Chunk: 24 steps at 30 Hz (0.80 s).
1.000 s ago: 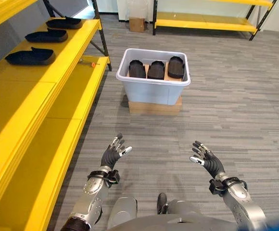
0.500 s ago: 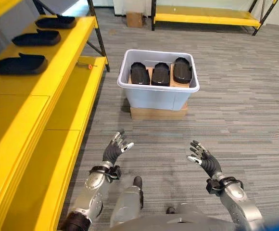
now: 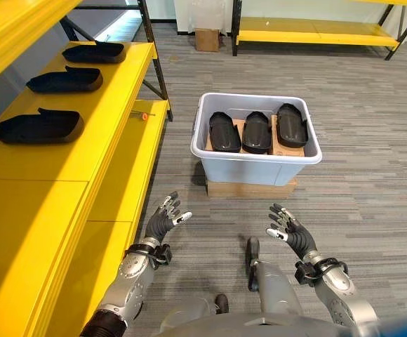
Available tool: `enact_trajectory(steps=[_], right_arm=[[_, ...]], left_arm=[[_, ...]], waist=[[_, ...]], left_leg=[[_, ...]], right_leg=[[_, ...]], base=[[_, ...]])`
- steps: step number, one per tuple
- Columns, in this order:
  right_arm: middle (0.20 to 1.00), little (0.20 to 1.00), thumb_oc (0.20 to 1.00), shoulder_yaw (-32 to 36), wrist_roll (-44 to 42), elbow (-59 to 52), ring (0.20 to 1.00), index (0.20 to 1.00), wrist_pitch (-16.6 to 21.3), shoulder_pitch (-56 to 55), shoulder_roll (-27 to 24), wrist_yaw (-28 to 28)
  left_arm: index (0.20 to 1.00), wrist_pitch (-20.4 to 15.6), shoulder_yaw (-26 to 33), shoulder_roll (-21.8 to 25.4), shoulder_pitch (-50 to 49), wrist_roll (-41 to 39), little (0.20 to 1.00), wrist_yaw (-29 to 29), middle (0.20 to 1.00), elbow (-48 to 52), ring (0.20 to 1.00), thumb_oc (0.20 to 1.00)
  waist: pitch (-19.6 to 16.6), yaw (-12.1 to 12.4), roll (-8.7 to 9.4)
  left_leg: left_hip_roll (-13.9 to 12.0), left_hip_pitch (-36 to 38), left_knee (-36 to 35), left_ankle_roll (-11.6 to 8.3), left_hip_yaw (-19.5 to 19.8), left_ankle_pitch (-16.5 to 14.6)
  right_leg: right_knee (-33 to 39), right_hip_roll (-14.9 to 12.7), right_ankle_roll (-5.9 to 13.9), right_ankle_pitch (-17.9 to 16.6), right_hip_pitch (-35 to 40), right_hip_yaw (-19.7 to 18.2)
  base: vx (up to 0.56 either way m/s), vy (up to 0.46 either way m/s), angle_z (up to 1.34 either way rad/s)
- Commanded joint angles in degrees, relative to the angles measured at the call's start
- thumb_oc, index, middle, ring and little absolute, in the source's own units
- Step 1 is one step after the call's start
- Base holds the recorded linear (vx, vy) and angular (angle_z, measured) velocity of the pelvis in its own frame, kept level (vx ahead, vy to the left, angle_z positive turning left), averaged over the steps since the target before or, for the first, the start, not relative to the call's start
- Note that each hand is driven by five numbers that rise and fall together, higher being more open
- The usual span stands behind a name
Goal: Move parts from the plastic box to the shelf.
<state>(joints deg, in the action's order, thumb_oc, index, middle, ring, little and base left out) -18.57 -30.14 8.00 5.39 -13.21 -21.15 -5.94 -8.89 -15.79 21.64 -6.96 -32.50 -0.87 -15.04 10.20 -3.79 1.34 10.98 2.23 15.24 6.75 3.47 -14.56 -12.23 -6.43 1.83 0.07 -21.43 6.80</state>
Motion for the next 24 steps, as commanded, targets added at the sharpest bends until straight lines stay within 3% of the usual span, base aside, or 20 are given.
enact_trajectory(steps=[1, 3, 4, 5, 6, 7, 9, 10, 13, 15, 16, 18, 24], right_arm=[[1.000, 1.000, 1.000, 0.77, -1.29, -2.36, 1.000, 1.000, 2.65, 2.76, -1.49, -0.43], [1.000, 1.000, 1.000, 0.84, -1.82, -2.45, 1.000, 1.000, 2.72, 2.67, -1.93, -0.62], [1.000, 1.000, 1.000, 0.85, -2.08, -2.18, 1.000, 1.000, 2.68, 2.45, -2.18, -0.62], [1.000, 1.000, 1.000, 0.85, -2.08, -2.18, 1.000, 1.000, 2.68, 2.46, -2.17, -0.62], [1.000, 1.000, 1.000, 0.81, -2.40, -2.10, 1.000, 1.000, 2.92, 2.56, -2.65, -0.36], [1.000, 1.000, 1.000, 1.16, -2.45, -2.30, 1.000, 1.000, 3.19, 2.47, -3.00, 0.04], [1.000, 1.000, 1.000, 1.44, -2.74, -2.74, 1.000, 1.000, 3.40, 2.53, -3.54, 0.59], [1.000, 1.000, 1.000, 1.47, -2.88, -2.67, 1.000, 1.000, 3.54, 2.73, -3.77, 1.09], [1.000, 1.000, 1.000, 1.66, -2.69, -2.45, 1.000, 1.000, 3.71, 2.59, -3.77, 1.79], [1.000, 1.000, 1.000, 1.96, -2.31, -2.16, 1.000, 1.000, 3.84, 2.75, -3.62, 1.92], [1.000, 1.000, 1.000, 2.08, -1.68, -1.89, 1.000, 1.000, 3.76, 2.47, -3.76, 1.34], [1.000, 1.000, 1.000, 2.14, -1.10, -1.65, 1.000, 1.000, 3.57, 1.92, -3.78, 1.00], [1.000, 1.000, 1.000, 2.08, -0.65, -2.05, 1.000, 1.000, 2.76, 1.04, -2.53, -0.19]], left_arm=[[1.000, -2.45, -0.86, 0.69, -0.69, 1.26, 1.000, -1.57, 1.000, 4.91, 1.000, 1.000], [1.000, -2.39, -1.00, 0.30, -1.01, 1.11, 1.000, -1.58, 1.000, 4.60, 1.000, 1.000], [1.000, -2.38, -1.03, 0.11, -0.97, 0.67, 1.000, -1.37, 1.000, 4.63, 1.000, 1.000], [1.000, -2.38, -1.02, 0.12, -0.97, 0.66, 1.000, -1.36, 1.000, 4.64, 1.000, 1.000], [1.000, -2.46, -0.87, -0.15, -1.19, 0.10, 1.000, -0.89, 1.000, 4.75, 1.000, 1.000], [1.000, -2.30, -0.86, -0.23, -1.02, -0.62, 1.000, -0.52, 1.000, 4.76, 1.000, 1.000], [1.000, -2.45, -0.70, -0.10, -0.61, -1.22, 1.000, -0.07, 1.000, 5.16, 1.000, 1.000], [1.000, -2.41, -0.63, -0.24, -0.45, -1.28, 1.000, 0.29, 1.000, 5.19, 1.000, 1.000], [1.000, -2.52, -0.26, -0.51, -0.70, -1.40, 1.000, 0.76, 1.000, 5.49, 1.000, 1.000], [1.000, -2.60, -0.28, -0.33, -1.01, -1.06, 1.000, 0.60, 1.000, 5.66, 1.000, 1.000], [1.000, -2.74, -0.36, 0.01, -1.41, -0.26, 1.000, 0.22, 1.000, 5.78, 1.000, 1.000], [1.000, -2.74, -0.52, 0.42, -1.63, 0.44, 1.000, -0.02, 1.000, 6.13, 1.000, 1.000], [1.000, -2.69, -0.57, 1.23, -1.61, 0.96, 1.000, -0.94, 1.000, 7.00, 1.000, 1.000]], waist=[[-0.29, -0.36, 0.52], [-1.61, -0.88, 0.05], [-1.98, -0.95, -0.21], [-2.02, -1.01, -0.21], [-2.03, -0.47, 0.22], [-1.34, -0.06, 0.72], [-0.25, 0.27, 1.35], [0.40, 0.81, 1.99], [0.53, 1.77, 2.53], [0.31, 2.89, 2.48], [-0.19, 3.38, 1.68], [-0.43, 3.45, 0.84], [-1.62, 3.17, 0.82]], left_leg=[[-6.75, 2.13, 3.24, -4.30, -2.35, -1.56], [-8.99, 3.70, 3.59, -5.73, -1.57, -0.52], [-10.85, 2.07, 8.84, -7.78, -1.31, 4.63], [-10.86, 1.93, 8.97, -7.80, -1.25, 4.60], [-11.76, -1.96, 17.82, -9.20, -1.00, 11.68], [-12.04, -5.20, 22.87, -9.90, -0.93, 15.15], [-12.43, -8.36, 27.51, -9.78, -1.35, 16.04], [-12.47, -10.16, 28.87, -9.13, -2.23, 14.45], [-13.38, -13.45, 24.19, -8.29, -4.99, 12.30], [-12.59, -15.93, 12.35, -7.80, -5.09, 10.79], [-12.31, -16.34, 2.93, -8.24, -3.83, 13.09], [-13.34, -15.52, -4.02, -9.04, -3.93, 17.61], [-11.17, -12.19, -4.03, -7.31, -4.83, 14.44]], right_leg=[[-0.05, 0.07, 4.01, -4.21, 5.13, -1.70], [-2.52, 2.51, 2.55, -1.69, 5.92, -1.08], [-2.97, 4.13, 1.02, 0.34, 7.69, -1.17], [-2.95, 4.12, 1.00, 0.32, 7.64, -1.11], [-1.07, 5.80, -0.74, 2.12, 10.60, -1.59], [-0.59, 5.83, -1.68, 2.40, 11.95, -1.72], [-0.20, 5.75, -2.58, 2.40, 12.90, -1.73], [0.66, 5.74, -2.81, 2.75, 14.01, -1.99], [2.39, 5.49, -2.61, 3.45, 16.10, -1.86], [3.52, 5.81, -1.47, 4.29, 18.20, -2.49], [3.78, 6.66, -1.13, 4.95, 19.40, -3.12], [3.56, 7.24, -0.82, 5.83, 21.16, -3.59], [0.60, 5.24, 0.52, 7.04, 21.70, -3.75]], base=[[0.32, -0.160, 0.27], [0.45, -0.269, 0.26], [0.32, -0.223, 0.23], [0.35, -0.297, 0.27], [0.19, -0.233, 0.21], [0.19, -0.232, 0.16], [0.05, -0.139, -0.16], [0.12, -0.166, -0.19], [0.17, -0.071, -0.07], [0.28, 0.048, -0.18], [0.31, 0.107, -0.07], [0.25, 0.093, -0.29], [0.16, 0.106, -0.33]])
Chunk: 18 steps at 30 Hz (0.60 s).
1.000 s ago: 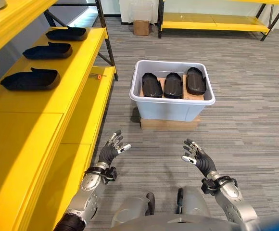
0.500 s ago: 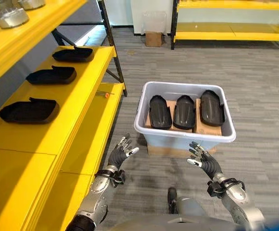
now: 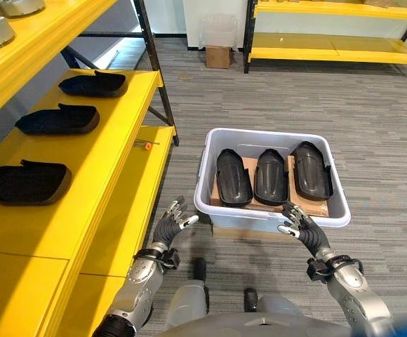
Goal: Move parts from the plastic box to the shelf.
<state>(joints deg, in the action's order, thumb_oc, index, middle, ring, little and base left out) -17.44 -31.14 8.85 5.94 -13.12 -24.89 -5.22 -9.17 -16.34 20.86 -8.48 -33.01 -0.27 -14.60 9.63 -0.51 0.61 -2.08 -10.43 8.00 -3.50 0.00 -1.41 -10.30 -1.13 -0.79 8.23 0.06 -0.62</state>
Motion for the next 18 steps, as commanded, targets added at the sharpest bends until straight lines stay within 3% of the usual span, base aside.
enact_trajectory(steps=[1, 10, 11, 12, 13, 14, 15, 16, 17, 18], right_arm=[[1.000, 1.000, 1.000, 0.90, 0.48, -2.77, 1.000, 1.000, 2.03, 0.86, 1.33, -1.12], [1.000, 1.000, 1.000, -0.12, 0.56, -2.89, 1.000, 1.000, 1.65, 1.40, 2.38, -1.67], [1.000, 1.000, 1.000, -0.18, 0.99, -2.96, 1.000, 1.000, 1.79, 1.64, 2.57, -1.47], [1.000, 1.000, 1.000, -0.62, 1.76, -3.09, 1.000, 1.000, 1.78, 2.27, 3.10, -1.26], [1.000, 1.000, 1.000, -0.63, 1.77, -3.08, 1.000, 1.000, 1.78, 2.32, 3.11, -1.26], [1.000, 1.000, 1.000, -0.69, 1.86, -3.29, 1.000, 1.000, 1.89, 2.38, 3.35, -1.08], [1.000, 1.000, 1.000, -0.68, 1.76, -3.28, 1.000, 1.000, 2.05, 2.11, 3.58, -1.02], [1.000, 1.000, 1.000, -0.68, 1.76, -3.28, 1.000, 1.000, 2.05, 2.12, 3.57, -1.02], [1.000, 1.000, 1.000, -0.69, 1.30, -3.28, 1.000, 1.000, 1.99, 1.74, 3.85, -1.00], [1.000, 1.000, 1.000, -0.68, 0.91, -3.27, 1.000, 1.000, 2.19, 1.61, 4.09, -0.82]], left_arm=[[1.000, -2.50, 0.02, 2.26, -0.23, 1.93, 1.000, -1.64, 1.000, 6.54, 1.000, 1.000], [1.000, -2.19, 0.48, 2.57, -0.40, 1.79, 1.000, -0.92, 1.000, 6.32, 1.000, 1.000], [1.000, -2.14, 0.29, 2.46, -0.03, 1.90, 1.000, -0.80, 1.000, 6.38, 1.000, 1.000], [1.000, -2.27, 0.37, 2.25, 0.21, 2.13, 1.000, -0.30, 1.000, 6.34, 1.000, 1.000], [1.000, -2.27, 0.38, 2.24, 0.24, 2.14, 1.000, -0.30, 1.000, 6.33, 1.000, 1.000], [1.000, -2.25, 0.35, 2.29, 0.38, 2.27, 1.000, 0.03, 1.000, 6.37, 1.000, 1.000], [1.000, -2.18, -0.11, 2.70, 0.80, 2.49, 1.000, 0.00, 1.000, 6.02, 1.000, 1.000], [1.000, -2.19, -0.11, 2.69, 0.81, 2.50, 1.000, 0.00, 1.000, 6.01, 1.000, 1.000], [1.000, -2.29, -0.11, 2.95, 1.09, 2.59, 1.000, -0.23, 1.000, 5.93, 1.000, 1.000], [1.000, -2.36, 0.09, 3.18, 1.35, 2.44, 1.000, -0.28, 1.000, 6.05, 1.000, 1.000]], waist=[[-1.39, -0.14, 1.46], [-3.21, 0.00, 1.14], [-2.95, -0.17, 0.91], [-1.88, -0.45, 0.50], [-1.90, -0.39, 0.55], [-1.24, -0.67, 0.08], [-0.22, -1.69, -0.84], [-0.20, -1.71, -0.80], [-0.22, -2.03, -1.01], [-0.29, -1.79, -1.49]], left_leg=[[2.04, 0.90, 3.03, 3.26, -1.63, 0.80], [3.64, 3.33, 3.58, 5.43, -3.01, -3.15], [3.88, 3.93, 3.87, 6.12, -3.06, -3.98], [4.07, 5.11, 3.69, 7.06, -3.38, -4.47], [4.13, 5.04, 3.71, 7.11, -3.48, -4.47], [4.14, 5.79, 3.53, 7.69, -3.87, -4.72], [3.72, 7.01, 2.81, 7.68, -2.85, -4.50], [3.77, 7.02, 2.82, 7.68, -2.84, -4.52], [3.62, 7.50, 2.78, 7.28, -2.17, -4.87], [2.83, 7.36, 2.93, 6.68, -2.16, -5.21]], right_leg=[[-1.56, -0.47, 3.30, -1.05, 0.39, 3.58], [-2.81, -2.99, 5.20, -0.82, 0.91, 3.17], [-6.76, -3.33, 5.94, -1.32, -0.74, 3.19], [-14.80, -4.13, 8.24, -6.80, -4.87, 3.52], [-15.06, -4.19, 8.30, -6.72, -5.09, 3.38], [-18.77, -5.17, 9.09, -9.16, -6.69, 3.81], [-23.32, -4.38, 8.97, -10.07, -9.38, 2.48], [-23.46, -4.44, 8.97, -9.98, -9.43, 2.47], [-21.00, -6.16, 7.76, -8.86, -9.98, 2.31], [-17.92, -9.76, 7.14, -8.57, -10.27, 2.95]], base=[[0.05, 0.036, -0.06], [0.13, 0.076, -0.09], [0.02, 0.086, -0.06], [0.02, 0.087, -0.07], [-0.02, 0.085, -0.17], [0.03, 0.044, -0.20], [0.03, 0.040, -0.20], [0.10, -0.034, 0.05], [0.09, -0.089, 0.21], [0.12, -0.146, 0.29]])
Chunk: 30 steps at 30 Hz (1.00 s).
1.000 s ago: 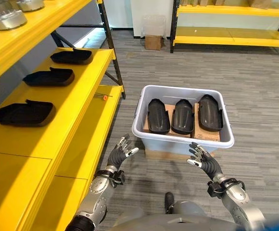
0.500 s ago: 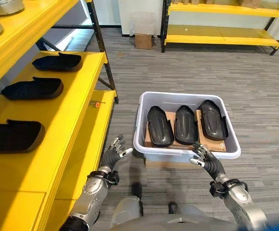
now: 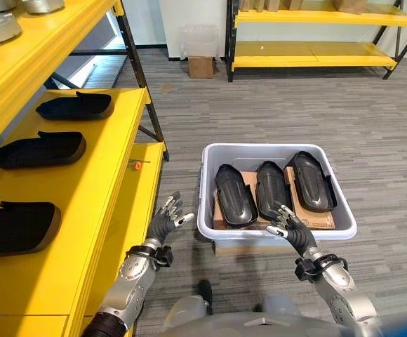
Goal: Move parts from the plastic box to the shelf.
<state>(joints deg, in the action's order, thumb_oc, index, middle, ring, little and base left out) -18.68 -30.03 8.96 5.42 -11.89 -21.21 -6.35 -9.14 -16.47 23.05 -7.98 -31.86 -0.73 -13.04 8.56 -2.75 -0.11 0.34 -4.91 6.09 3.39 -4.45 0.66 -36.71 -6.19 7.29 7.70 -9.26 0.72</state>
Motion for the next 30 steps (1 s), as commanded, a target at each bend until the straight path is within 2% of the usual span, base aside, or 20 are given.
enact_trajectory(steps=[1, 2, 3, 4, 5, 6, 7, 8, 9, 11, 13, 14, 16, 21, 30], right_arm=[[1.000, 1.000, 1.000, 0.59, -0.29, -3.50, 1.000, 1.000, 2.82, 0.22, 0.43, 0.34], [1.000, 1.000, 1.000, 0.58, -0.29, -3.51, 1.000, 1.000, 2.82, 0.22, 0.43, 0.34], [1.000, 1.000, 1.000, 0.65, 0.44, -3.41, 1.000, 1.000, 2.83, 0.35, 0.44, 0.52], [1.000, 1.000, 1.000, 0.40, 0.86, -3.20, 1.000, 1.000, 2.65, 0.44, 0.38, 0.62], [1.000, 1.000, 1.000, 0.08, 0.94, -3.06, 1.000, 1.000, 2.48, 0.72, 0.36, 0.75], [1.000, 1.000, 1.000, 0.08, 0.94, -3.06, 1.000, 1.000, 2.48, 0.72, 0.36, 0.75], [1.000, 1.000, 1.000, -0.24, 0.69, -3.66, 1.000, 1.000, 2.32, 0.93, 0.11, 0.24], [1.000, 1.000, 1.000, -0.60, 0.40, -3.76, 1.000, 1.000, 2.22, 1.13, -0.46, 0.04], [1.000, 1.000, 1.000, -0.62, 0.40, -3.78, 1.000, 1.000, 2.22, 1.10, -0.48, 0.04], [1.000, 1.000, 1.000, -0.20, 0.06, -4.08, 1.000, 1.000, 2.62, 1.01, -1.77, 0.31], [1.000, 1.000, 1.000, -0.08, -0.24, -4.10, 1.000, 1.000, 2.69, 0.83, -1.96, 0.17], [1.000, 1.000, 1.000, 0.34, -0.55, -3.99, 1.000, 1.000, 2.84, 0.60, -2.51, 0.35], [1.000, 1.000, 1.000, 0.66, -0.70, -4.15, 1.000, 1.000, 3.15, 0.44, -3.22, 0.27], [1.000, 1.000, 1.000, 1.64, 0.71, -4.87, 1.000, 1.000, 4.02, 1.20, -4.64, 1.15], [1.000, 1.000, 1.000, 3.61, 3.74, -6.49, 1.000, 1.000, 6.11, 5.10, -6.10, 3.07]], left_arm=[[1.000, -2.38, 0.11, 1.03, 0.79, 1.02, 1.000, -0.02, 1.000, 4.45, 1.000, 1.000], [1.000, -2.38, 0.11, 1.03, 0.78, 1.02, 1.000, -0.02, 1.000, 4.45, 1.000, 1.000], [1.000, -2.36, 0.06, 1.25, 1.24, 0.67, 1.000, 0.18, 1.000, 4.02, 1.000, 1.000], [1.000, -2.59, -0.01, 1.15, 1.26, 0.48, 1.000, 0.52, 1.000, 3.79, 1.000, 1.000], [1.000, -2.66, 0.07, 1.20, 1.13, 0.39, 1.000, 0.74, 1.000, 3.63, 1.000, 1.000], [1.000, -2.66, 0.07, 1.20, 1.13, 0.39, 1.000, 0.74, 1.000, 3.63, 1.000, 1.000], [1.000, -2.73, 0.56, 1.05, 0.98, 0.22, 1.000, 0.83, 1.000, 2.74, 1.000, 1.000], [1.000, -2.75, 1.25, 0.83, 0.03, 0.22, 1.000, 0.51, 1.000, 2.69, 1.000, 1.000], [1.000, -2.74, 1.26, 0.82, -0.02, 0.22, 1.000, 0.51, 1.000, 2.71, 1.000, 1.000], [1.000, -2.70, 2.33, 0.41, -1.40, -0.86, 1.000, 0.43, 1.000, 2.28, 1.000, 1.000], [1.000, -2.60, 2.40, 0.27, -1.64, -1.08, 1.000, 0.24, 1.000, 2.35, 1.000, 1.000], [1.000, -2.80, 2.30, -0.05, -1.63, -1.28, 1.000, 0.04, 1.000, 2.12, 1.000, 1.000], [1.000, -2.84, 2.02, -0.24, -1.45, -1.52, 1.000, -0.20, 1.000, 2.07, 1.000, 1.000], [1.000, -3.07, 1.77, -0.32, -1.86, -1.75, 1.000, -0.47, 1.000, 2.52, 1.000, 1.000], [1.000, -4.10, 3.96, -0.03, -2.31, -1.82, 1.000, -0.26, 1.000, 5.29, 1.000, 1.000]], waist=[[0.65, 0.42, -1.23], [0.69, 0.36, -1.24], [0.31, 0.37, -0.65], [0.18, -0.14, 0.05], [0.25, -0.40, 0.67], [0.28, -0.39, 0.67], [-0.43, -0.13, 1.99], [-1.47, 0.58, 2.70], [-1.49, 0.49, 2.63], [-1.82, 0.78, 1.97], [-1.74, 0.75, 1.91], [-1.50, 0.60, 1.40], [-1.26, 0.31, 0.81], [-0.38, 0.03, -0.59], [0.80, 0.44, -1.63]], left_leg=[[-0.54, 1.74, 5.41, -0.91, 2.44, -8.09], [-0.55, 1.76, 5.44, -0.91, 2.50, -8.11], [-1.73, 1.92, 6.53, -2.67, 3.12, -9.67], [-1.81, 1.99, 7.14, -3.35, 3.86, -10.20], [-2.11, 2.48, 7.41, -3.78, 4.22, -10.70], [-2.12, 2.51, 7.41, -3.78, 4.20, -10.70], [-3.23, 3.31, 6.29, -4.89, 4.84, -10.43], [-5.39, 3.90, 5.16, -6.08, 4.93, -9.81], [-5.48, 3.96, 5.04, -6.13, 5.02, -9.76], [-10.01, 4.58, 1.98, -8.21, 6.01, -5.84], [-10.59, 4.57, 1.51, -8.36, 5.95, -5.84], [-12.18, 4.69, 0.17, -8.99, 5.68, -3.98], [-13.54, 4.48, -1.15, -9.59, 5.16, -2.64], [-15.34, 4.03, -2.74, -9.95, 4.23, -1.35], [-15.92, 2.92, -3.57, -10.05, 3.48, -0.68]], right_leg=[[11.98, -8.40, -1.58, -7.81, -0.40, 3.00], [12.02, -8.40, -1.58, -7.81, -0.32, 3.07], [22.62, -15.03, -0.35, -12.29, 0.93, 3.14], [25.79, -16.44, 0.74, -15.50, 1.38, 0.54], [27.92, -15.99, 1.71, -17.02, 1.90, -1.93], [27.93, -15.99, 1.71, -17.03, 1.94, -1.94], [28.96, -14.18, 3.12, -15.38, 2.67, -4.30], [29.65, -12.67, 3.55, -13.44, 3.32, -2.05], [29.68, -12.60, 3.51, -13.43, 3.41, -1.93], [29.31, -8.89, 2.46, -8.73, 4.29, 1.61], [29.33, -8.29, 2.25, -7.97, 4.38, 2.02], [28.74, -7.14, 1.83, -6.76, 4.28, 3.02], [28.06, -6.24, 1.47, -5.61, 3.82, 3.91], [25.04, -5.09, 0.86, -4.17, 1.28, 4.64], [23.15, -4.81, 0.77, -4.03, -2.32, 4.17]], base=[[0.05, -0.106, 0.18], [0.13, -0.283, 0.09], [0.15, -0.354, -0.04], [0.20, -0.442, -0.01], [0.11, -0.217, 0.07], [0.14, -0.301, 0.28], [0.18, -0.434, 0.23], [0.18, -0.437, 0.39], [0.15, -0.424, 0.30], [0.08, -0.391, -0.11], [0.02, -0.226, -0.21], [0.02, -0.245, -0.07], [0.00, -0.177, -0.04], [-0.01, -0.078, -0.03], [-0.02, -0.019, -0.03]])
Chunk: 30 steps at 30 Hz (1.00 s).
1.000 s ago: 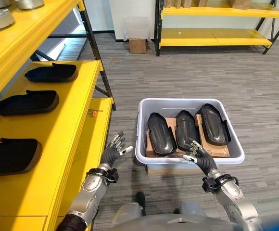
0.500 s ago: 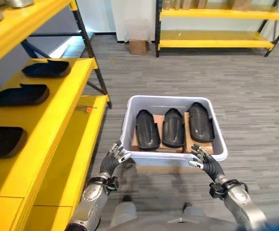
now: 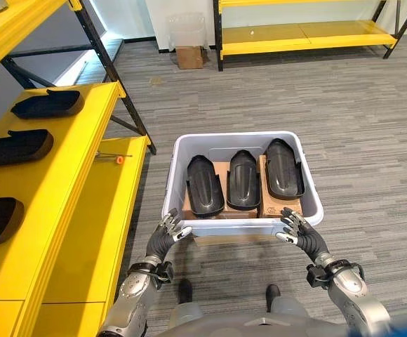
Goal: Move parts from the plastic box to the shelf.
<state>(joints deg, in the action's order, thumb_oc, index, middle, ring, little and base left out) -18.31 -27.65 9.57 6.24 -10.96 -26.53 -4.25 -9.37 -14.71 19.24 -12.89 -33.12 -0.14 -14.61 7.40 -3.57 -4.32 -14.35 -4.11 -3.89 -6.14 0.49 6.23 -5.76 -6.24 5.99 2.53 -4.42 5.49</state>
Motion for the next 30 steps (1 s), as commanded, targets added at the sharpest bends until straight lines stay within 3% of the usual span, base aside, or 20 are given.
enact_trajectory(steps=[1, 5, 7, 10, 12, 19, 30], right_arm=[[1.000, 1.000, 1.000, 3.62, 1.85, -7.42, 1.000, 1.000, 5.69, 5.27, -0.92, 1.54], [1.000, 1.000, 1.000, 4.68, 4.60, -7.43, 1.000, 1.000, 7.50, 13.66, -0.67, 5.61], [1.000, 1.000, 1.000, 4.28, 10.01, -5.08, 1.000, 1.000, 8.67, 24.68, -0.57, 11.49], [1.000, 1.000, 1.000, 2.68, 11.49, -0.55, 1.000, 1.000, 8.89, 33.59, 0.88, 15.87], [1.000, 1.000, 1.000, 1.98, 12.87, 6.31, 1.000, 1.000, 8.61, 44.68, 0.90, 21.74], [1.000, 1.000, 1.000, -1.06, 12.25, 21.87, 1.000, 1.000, 6.89, 60.65, -1.95, 25.40], [1.000, 1.000, 1.000, -6.92, 10.95, 39.36, 1.000, 1.000, 5.26, 74.81, -3.32, 26.75]], left_arm=[[1.000, -4.10, 2.47, 3.80, 2.80, -0.68, 1.000, -0.77, 1.000, 7.94, 1.000, 1.000], [1.000, -5.45, 3.49, 4.20, 4.74, -1.82, 1.000, -0.34, 1.000, 11.84, 1.000, 1.000], [1.000, -7.01, 2.67, 4.47, 8.81, -3.01, 1.000, 0.53, 1.000, 14.79, 1.000, 1.000], [1.000, -8.05, 0.85, 4.26, 12.51, -4.09, 1.000, 1.65, 1.000, 15.49, 1.000, 1.000], [1.000, -9.05, -1.44, 5.07, 16.68, -4.95, 1.000, 2.75, 1.000, 17.61, 1.000, 1.000], [1.000, -9.32, -4.97, 7.07, 21.28, -4.68, 1.000, 3.37, 1.000, 19.09, 1.000, 1.000], [1.000, -9.16, -7.59, 8.41, 23.67, -5.52, 1.000, 4.28, 1.000, 20.18, 1.000, 1.000]], waist=[[2.14, 1.30, 2.37], [3.40, 1.85, 1.62], [5.25, 2.65, 0.89], [7.14, 3.23, 0.79], [9.43, 4.08, 0.64], [12.23, 5.03, 0.31], [15.98, 6.18, -0.90]], left_leg=[[-1.21, 1.87, 6.39, -0.49, -1.57, -6.24], [-0.81, 0.38, 6.57, -0.43, -2.57, -6.40], [-0.04, -1.88, 7.10, -0.41, -3.01, -6.47], [0.35, -3.11, 8.06, -0.41, -3.27, -6.62], [0.70, -5.07, 9.00, -0.51, -3.42, -6.70], [1.04, -7.66, 10.14, -0.70, -3.09, -6.51], [1.05, -11.64, 10.06, -1.07, -2.23, -4.83]], right_leg=[[-7.92, -4.85, 2.15, 1.00, -7.69, -0.83], [-8.81, -5.16, 2.41, 0.04, -11.29, -2.60], [-9.18, -5.41, 2.70, -1.02, -14.28, -4.00], [-9.40, -5.49, 2.55, -1.65, -15.72, -4.59], [-9.88, -5.24, 2.50, -2.26, -18.22, -5.39], [-10.42, -5.05, 2.30, -2.89, -20.67, -5.65], [-11.51, -4.70, 1.68, -3.40, -25.08, -5.42]], base=[[-0.04, 0.007, -0.04], [-0.09, 0.030, -0.15], [-0.18, 0.051, -0.29], [-0.12, 0.012, -0.11], [-0.11, -0.011, -0.06], [-0.05, -0.015, -0.01], [-0.04, -0.018, 0.00]])
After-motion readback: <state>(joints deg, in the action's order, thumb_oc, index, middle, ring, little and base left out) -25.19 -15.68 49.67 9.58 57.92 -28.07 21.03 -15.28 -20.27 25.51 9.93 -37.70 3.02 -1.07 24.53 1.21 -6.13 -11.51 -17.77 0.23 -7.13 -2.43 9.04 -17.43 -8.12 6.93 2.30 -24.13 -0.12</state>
